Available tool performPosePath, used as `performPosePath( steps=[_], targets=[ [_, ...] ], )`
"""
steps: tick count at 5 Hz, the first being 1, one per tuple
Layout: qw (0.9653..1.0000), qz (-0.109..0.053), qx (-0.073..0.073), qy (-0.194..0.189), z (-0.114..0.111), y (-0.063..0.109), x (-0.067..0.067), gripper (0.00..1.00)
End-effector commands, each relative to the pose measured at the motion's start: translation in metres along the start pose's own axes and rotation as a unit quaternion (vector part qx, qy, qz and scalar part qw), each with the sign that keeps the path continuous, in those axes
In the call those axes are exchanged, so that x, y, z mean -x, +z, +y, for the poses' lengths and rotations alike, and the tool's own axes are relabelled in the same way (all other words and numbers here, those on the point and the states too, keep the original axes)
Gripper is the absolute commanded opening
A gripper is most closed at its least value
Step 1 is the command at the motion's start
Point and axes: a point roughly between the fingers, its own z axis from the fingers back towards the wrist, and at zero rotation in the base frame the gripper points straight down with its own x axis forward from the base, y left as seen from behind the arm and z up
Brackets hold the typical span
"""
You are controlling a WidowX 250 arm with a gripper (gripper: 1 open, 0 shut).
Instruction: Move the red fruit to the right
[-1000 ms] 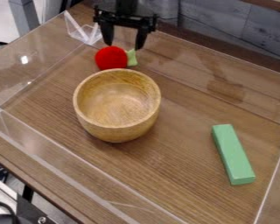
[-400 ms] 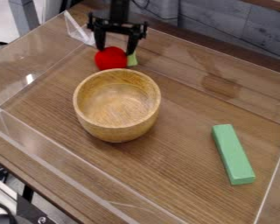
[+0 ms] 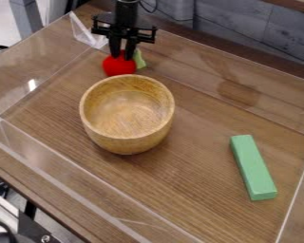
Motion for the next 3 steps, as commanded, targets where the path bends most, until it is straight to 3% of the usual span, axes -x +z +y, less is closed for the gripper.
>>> performPosePath(
  steps=[1, 2, 3],
  targets=[
    [0.9989, -0.041, 0.019, 0.011, 0.007, 0.057, -0.008, 0.00],
    [0.9979, -0.050, 0.040, 0.008, 0.003, 0.094, -0.007, 0.00],
    [0.9975, -0.049, 0.050, -0.001, -0.022, 0.102, 0.005, 0.00]
  ],
)
